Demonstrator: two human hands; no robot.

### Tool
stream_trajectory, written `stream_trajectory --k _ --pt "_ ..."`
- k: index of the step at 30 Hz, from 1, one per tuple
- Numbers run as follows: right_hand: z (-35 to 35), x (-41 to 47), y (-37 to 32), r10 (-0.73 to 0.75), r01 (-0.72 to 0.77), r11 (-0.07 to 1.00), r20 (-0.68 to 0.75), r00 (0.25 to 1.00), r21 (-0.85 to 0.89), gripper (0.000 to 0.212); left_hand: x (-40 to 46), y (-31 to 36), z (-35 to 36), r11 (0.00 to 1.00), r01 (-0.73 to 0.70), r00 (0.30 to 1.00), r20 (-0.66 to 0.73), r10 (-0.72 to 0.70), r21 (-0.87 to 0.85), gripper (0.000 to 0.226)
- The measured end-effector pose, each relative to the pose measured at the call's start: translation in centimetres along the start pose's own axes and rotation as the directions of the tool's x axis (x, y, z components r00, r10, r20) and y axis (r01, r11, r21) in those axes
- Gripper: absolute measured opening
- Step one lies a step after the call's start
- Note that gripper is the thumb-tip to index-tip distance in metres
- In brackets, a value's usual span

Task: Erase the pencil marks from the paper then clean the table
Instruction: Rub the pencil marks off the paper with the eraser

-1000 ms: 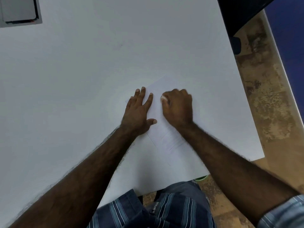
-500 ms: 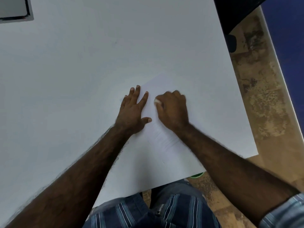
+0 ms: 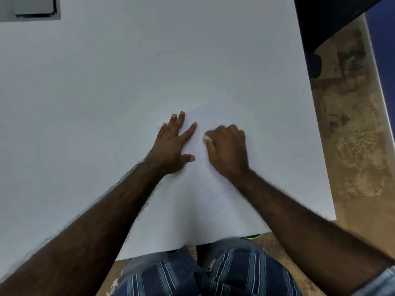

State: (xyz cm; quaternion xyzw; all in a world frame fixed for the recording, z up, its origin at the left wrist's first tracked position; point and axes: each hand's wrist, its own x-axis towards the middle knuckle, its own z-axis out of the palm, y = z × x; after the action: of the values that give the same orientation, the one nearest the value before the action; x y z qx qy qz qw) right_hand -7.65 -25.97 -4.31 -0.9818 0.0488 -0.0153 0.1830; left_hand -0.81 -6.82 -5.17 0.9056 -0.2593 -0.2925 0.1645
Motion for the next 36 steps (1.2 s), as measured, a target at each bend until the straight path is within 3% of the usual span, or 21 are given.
stream_trajectory --k 3,5,9,11,18,25,27,32,36 --pt "0.7 -2.7 -0.5 -0.174 0.173 0.985 0.057 0.983 0.012 0.026 0.0 -0.2 -0.1 0.999 -0.004 1.000 0.025 0.004 0.032 0.103" --pt "0.7 -1.6 0.5 -0.190 0.191 0.981 0.045 0.981 -0.017 0.022 0.0 -0.2 -0.1 0.999 -0.002 1.000 0.020 0.002 0.034 0.103" --pt "-0.1 2.8 2.6 0.023 -0.026 0.997 -0.046 0.999 -0.078 0.014 0.0 -0.2 0.0 1.000 -0.004 1.000 0.002 0.004 0.025 0.103" --pt "-0.3 3.0 2.4 0.058 -0.061 0.997 -0.056 0.997 -0.053 0.014 0.0 -0.2 0.0 0.999 -0.006 1.000 0.004 0.006 0.032 0.102" --pt "0.5 -2.6 0.2 -0.250 0.253 0.967 0.075 0.965 -0.027 0.016 0.2 -0.1 0.1 0.999 0.015 1.000 0.018 -0.016 0.049 0.104" --pt "-0.2 3.3 2.9 0.074 -0.078 0.996 -0.083 0.994 -0.047 0.016 0.0 -0.2 0.1 1.000 0.005 1.000 0.000 -0.005 0.031 0.103" --pt "0.0 2.0 2.0 0.032 -0.033 0.999 -0.056 0.998 -0.026 0.016 0.0 -0.1 0.0 1.000 0.009 1.000 0.000 -0.009 0.029 0.102" --pt "0.6 -1.6 0.9 -0.244 0.247 0.968 0.075 0.967 -0.034 0.018 0.0 -0.1 0.0 0.999 0.012 1.000 0.006 -0.012 0.044 0.102" --pt "0.0 2.1 3.1 -0.028 0.024 0.998 -0.073 0.997 -0.058 0.012 0.0 0.0 0.0 0.999 0.013 1.000 -0.005 -0.012 0.038 0.103"
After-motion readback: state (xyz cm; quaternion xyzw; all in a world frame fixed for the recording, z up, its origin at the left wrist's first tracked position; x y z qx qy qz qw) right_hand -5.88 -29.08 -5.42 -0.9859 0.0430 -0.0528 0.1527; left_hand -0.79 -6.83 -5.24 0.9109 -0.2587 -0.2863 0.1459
